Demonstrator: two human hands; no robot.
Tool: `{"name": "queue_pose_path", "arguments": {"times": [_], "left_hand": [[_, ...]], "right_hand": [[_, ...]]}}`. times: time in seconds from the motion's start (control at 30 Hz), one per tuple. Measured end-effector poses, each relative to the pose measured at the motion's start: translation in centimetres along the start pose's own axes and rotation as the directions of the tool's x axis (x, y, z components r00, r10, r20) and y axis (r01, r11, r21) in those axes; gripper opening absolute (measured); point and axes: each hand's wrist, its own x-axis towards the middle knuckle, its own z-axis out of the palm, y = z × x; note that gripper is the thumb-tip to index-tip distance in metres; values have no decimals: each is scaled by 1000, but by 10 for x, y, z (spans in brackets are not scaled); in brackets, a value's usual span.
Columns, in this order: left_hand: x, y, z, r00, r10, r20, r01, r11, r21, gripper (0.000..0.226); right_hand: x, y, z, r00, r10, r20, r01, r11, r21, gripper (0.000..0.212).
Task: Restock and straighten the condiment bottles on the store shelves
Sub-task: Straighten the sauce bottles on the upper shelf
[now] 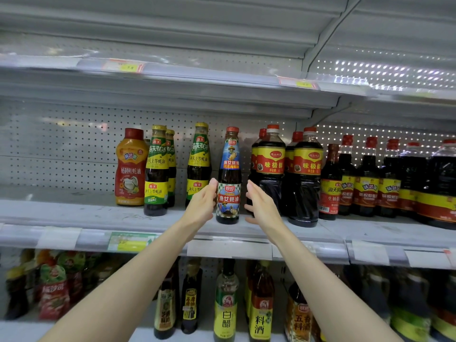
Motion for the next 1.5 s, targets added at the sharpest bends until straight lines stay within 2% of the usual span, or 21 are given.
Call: {"name": "queue_pose_path", "arguments": {"times": [0.23,0.47,0.63,0.97,1.2,1.5], "left_hand": [[-22,-4,-4,994,54,-91,-50,998,46,54],[-54,-10,-18,986,119,-118,-107,989,103,50],[-75,-6,-36,987,144,-77,-136,985,105,53],[-133,-29,-140,993,103,-54,-94,984,151,53],[-193,-85,-242,1000,7,-17,-4,978,207,53],[-271,-210,-331,953,-292,-77,301,937,179,49]], "right_hand": [[-28,-5,-7,999,-27,-23,26,999,-38,50],[-57,-8,5,998,-55,-18,55,998,-8,48],[-75,-18,19,996,-83,-25,83,997,-8,46],[-128,-14,114,996,-71,-58,70,997,-30,43],[-190,21,217,998,21,-67,-21,1000,-9,36],[-265,122,330,964,264,43,-261,964,-57,26]]}}
